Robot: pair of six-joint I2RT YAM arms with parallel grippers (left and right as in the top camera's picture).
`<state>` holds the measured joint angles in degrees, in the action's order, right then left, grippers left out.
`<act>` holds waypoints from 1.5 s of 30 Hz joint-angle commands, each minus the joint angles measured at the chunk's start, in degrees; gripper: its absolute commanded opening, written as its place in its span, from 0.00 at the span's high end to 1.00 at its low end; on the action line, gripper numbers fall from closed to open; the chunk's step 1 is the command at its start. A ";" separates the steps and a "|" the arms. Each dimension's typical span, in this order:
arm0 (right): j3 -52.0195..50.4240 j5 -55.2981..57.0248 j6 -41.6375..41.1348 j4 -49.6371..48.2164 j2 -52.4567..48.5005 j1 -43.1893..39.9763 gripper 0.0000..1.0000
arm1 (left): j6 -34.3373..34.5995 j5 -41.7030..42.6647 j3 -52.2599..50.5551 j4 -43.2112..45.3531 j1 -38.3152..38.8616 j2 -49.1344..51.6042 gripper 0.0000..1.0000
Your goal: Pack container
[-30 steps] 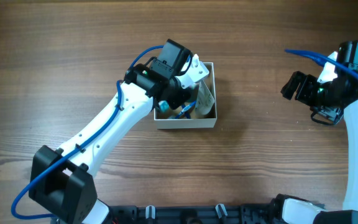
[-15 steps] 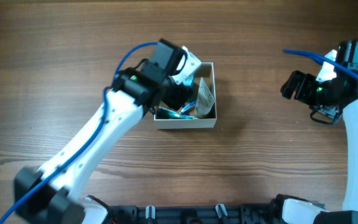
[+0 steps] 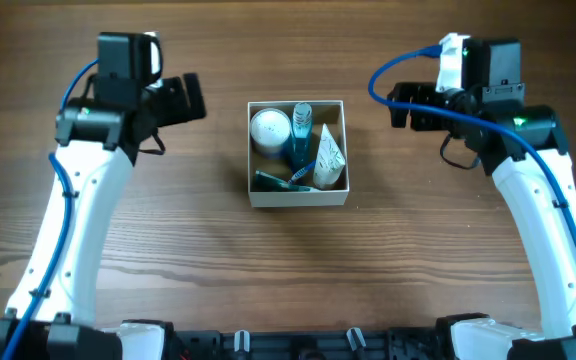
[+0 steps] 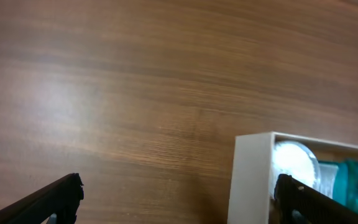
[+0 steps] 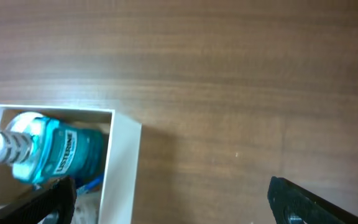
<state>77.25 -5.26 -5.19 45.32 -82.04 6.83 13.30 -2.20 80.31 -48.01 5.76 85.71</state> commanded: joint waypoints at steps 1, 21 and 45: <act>0.39 -0.66 4.66 0.76 0.37 0.07 0.00 | 3.45 1.77 0.17 -2.16 -1.51 -0.02 0.00; -37.29 6.32 -4.66 -3.48 52.63 0.07 0.00 | 2.14 0.63 -38.21 1.55 10.23 -54.88 0.00; -40.30 6.12 -5.88 6.01 59.41 0.07 0.00 | 2.16 0.66 -40.24 -7.65 10.21 -65.31 0.00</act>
<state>37.52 -0.12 -10.28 50.83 -24.10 6.81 15.40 -1.45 40.66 -55.77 15.62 20.73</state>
